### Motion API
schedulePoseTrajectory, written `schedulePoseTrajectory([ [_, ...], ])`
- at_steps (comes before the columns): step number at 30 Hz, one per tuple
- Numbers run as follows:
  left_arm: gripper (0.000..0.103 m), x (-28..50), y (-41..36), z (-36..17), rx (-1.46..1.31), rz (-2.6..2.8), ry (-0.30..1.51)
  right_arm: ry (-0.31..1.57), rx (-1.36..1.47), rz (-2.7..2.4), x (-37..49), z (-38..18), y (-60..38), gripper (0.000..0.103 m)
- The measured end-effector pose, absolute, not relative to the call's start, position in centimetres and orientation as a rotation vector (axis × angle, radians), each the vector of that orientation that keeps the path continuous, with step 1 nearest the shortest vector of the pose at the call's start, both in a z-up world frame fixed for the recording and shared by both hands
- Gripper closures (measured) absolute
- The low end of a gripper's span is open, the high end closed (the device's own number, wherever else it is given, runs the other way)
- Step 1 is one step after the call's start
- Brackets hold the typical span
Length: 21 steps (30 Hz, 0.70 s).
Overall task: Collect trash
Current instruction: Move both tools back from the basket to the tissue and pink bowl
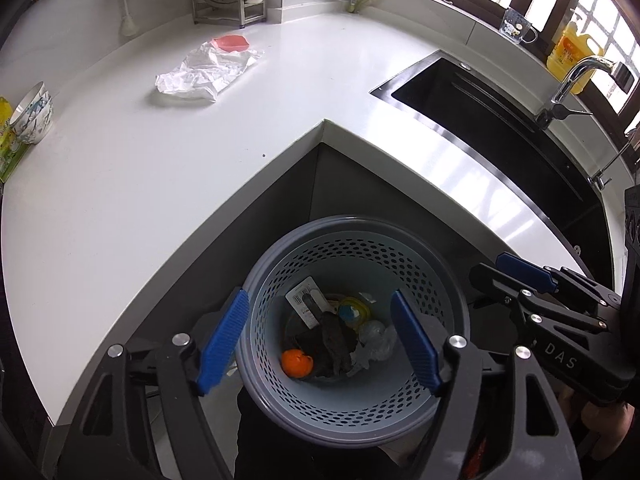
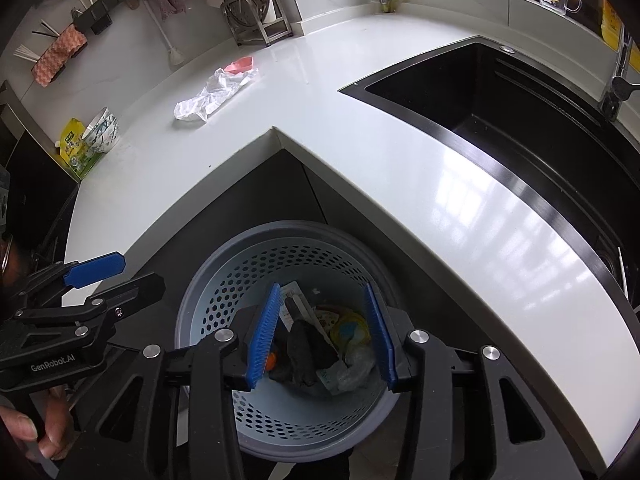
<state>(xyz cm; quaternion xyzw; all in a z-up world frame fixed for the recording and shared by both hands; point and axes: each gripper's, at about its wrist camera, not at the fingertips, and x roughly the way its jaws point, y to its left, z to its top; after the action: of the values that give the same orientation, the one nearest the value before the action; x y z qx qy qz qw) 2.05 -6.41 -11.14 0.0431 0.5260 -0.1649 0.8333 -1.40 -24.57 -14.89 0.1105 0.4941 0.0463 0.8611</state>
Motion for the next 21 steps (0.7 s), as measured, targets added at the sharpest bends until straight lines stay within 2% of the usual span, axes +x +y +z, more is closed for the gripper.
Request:
schedulePoseTrajectory([
  [21,0.021,3.1,-3.0,-6.2,0.063,-0.244,1.038,1.011,0.285,0.154,-0.6,-11.9,-23.8,0.057],
])
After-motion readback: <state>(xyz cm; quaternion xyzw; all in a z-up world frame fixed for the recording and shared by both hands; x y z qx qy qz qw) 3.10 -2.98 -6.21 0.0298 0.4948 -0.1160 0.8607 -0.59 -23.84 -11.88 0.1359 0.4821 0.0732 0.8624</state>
